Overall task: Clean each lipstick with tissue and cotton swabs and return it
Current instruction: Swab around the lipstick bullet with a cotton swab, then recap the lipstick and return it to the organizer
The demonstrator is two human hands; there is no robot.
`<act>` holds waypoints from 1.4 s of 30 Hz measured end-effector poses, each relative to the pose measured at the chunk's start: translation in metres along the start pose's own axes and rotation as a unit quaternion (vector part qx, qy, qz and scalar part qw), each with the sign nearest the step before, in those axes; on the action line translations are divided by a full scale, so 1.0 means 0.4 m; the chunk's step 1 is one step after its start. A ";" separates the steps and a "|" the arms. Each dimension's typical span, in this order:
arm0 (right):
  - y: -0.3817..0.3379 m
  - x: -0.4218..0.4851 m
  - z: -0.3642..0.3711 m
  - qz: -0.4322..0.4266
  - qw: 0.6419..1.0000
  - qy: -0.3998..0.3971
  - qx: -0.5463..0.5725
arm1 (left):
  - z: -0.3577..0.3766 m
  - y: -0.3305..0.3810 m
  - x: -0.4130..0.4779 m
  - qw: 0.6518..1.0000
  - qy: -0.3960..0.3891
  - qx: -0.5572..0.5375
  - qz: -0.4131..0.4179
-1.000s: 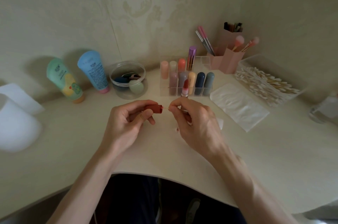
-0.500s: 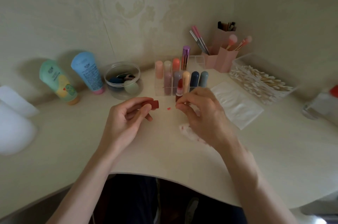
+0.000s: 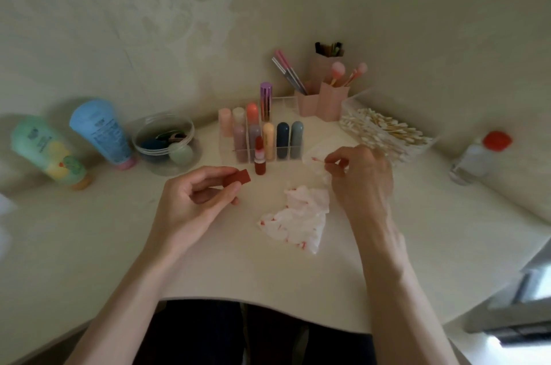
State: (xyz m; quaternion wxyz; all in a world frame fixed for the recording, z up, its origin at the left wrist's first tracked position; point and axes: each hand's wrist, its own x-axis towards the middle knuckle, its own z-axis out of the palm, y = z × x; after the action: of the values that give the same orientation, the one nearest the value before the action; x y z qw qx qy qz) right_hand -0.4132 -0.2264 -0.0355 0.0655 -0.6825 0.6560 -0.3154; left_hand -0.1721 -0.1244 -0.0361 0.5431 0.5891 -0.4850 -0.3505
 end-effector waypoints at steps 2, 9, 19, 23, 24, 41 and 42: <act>0.004 0.002 0.004 0.029 1.000 0.006 -0.009 | 0.002 0.003 0.003 1.000 0.000 -0.012 -0.003; -0.031 -0.013 -0.005 0.002 1.000 0.013 0.019 | 0.002 -0.009 0.013 0.999 -0.024 -0.034 -0.017; -0.143 -0.068 0.056 -0.089 0.980 -0.135 0.113 | -0.009 -0.014 0.004 0.995 -0.023 -0.099 -0.002; -0.158 -0.074 0.090 -0.086 0.986 -0.106 0.091 | -0.012 -0.002 -0.003 0.992 -0.040 -0.123 0.001; -0.163 -0.075 0.095 -0.087 0.988 -0.098 0.087 | -0.011 0.000 -0.005 0.991 -0.042 -0.127 0.001; -0.173 -0.109 0.084 -0.258 0.933 -0.091 0.234 | -0.024 0.009 -0.011 0.995 -0.052 -0.085 0.013; -0.170 -0.108 0.086 -0.266 0.929 -0.097 0.237 | -0.025 0.012 -0.013 0.995 -0.050 -0.083 0.020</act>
State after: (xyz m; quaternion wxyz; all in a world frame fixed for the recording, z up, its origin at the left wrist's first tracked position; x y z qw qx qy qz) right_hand -0.3348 -0.1882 -0.0436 0.2023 -0.8237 0.3471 -0.4000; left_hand -0.1652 -0.1164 -0.0302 0.5722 0.5137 -0.4923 -0.4078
